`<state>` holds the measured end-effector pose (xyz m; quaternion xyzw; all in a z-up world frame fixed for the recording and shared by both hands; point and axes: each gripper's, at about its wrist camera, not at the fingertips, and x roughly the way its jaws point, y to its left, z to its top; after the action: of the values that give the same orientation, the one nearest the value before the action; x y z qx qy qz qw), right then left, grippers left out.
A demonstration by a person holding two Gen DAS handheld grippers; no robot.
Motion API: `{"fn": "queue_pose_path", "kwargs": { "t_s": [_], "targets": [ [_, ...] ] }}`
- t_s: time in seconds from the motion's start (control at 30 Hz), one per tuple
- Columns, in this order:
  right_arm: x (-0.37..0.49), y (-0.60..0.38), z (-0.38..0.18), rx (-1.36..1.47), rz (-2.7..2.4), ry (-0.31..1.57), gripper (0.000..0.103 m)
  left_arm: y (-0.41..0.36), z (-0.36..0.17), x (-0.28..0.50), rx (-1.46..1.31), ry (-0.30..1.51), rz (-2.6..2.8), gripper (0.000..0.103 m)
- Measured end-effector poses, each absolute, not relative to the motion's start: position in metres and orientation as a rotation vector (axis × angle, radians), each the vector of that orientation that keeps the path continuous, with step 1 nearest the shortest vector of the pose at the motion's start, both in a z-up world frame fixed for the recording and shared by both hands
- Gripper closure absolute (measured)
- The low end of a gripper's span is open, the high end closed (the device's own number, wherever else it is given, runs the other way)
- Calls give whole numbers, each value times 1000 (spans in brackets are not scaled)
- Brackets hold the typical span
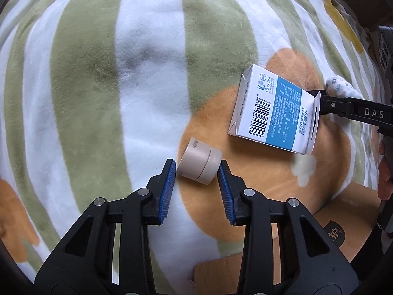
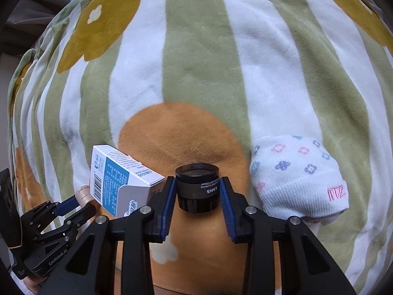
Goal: Organize objects
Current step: 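Grasp the beige tape roll with the left tool while the right tool grasps the black lens cap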
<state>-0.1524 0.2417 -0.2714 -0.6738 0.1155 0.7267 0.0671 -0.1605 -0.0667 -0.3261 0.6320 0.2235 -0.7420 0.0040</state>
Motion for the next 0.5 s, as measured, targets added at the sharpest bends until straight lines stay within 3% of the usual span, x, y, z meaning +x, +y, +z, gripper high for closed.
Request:
{"fn": "queue_pose_path", "kwargs": {
  "t_s": [0.5],
  "targets": [
    [-141, 256, -246, -2011, 2199, 339, 70, -70, -291, -155, 1892, 720, -2375, 73]
  ]
}}
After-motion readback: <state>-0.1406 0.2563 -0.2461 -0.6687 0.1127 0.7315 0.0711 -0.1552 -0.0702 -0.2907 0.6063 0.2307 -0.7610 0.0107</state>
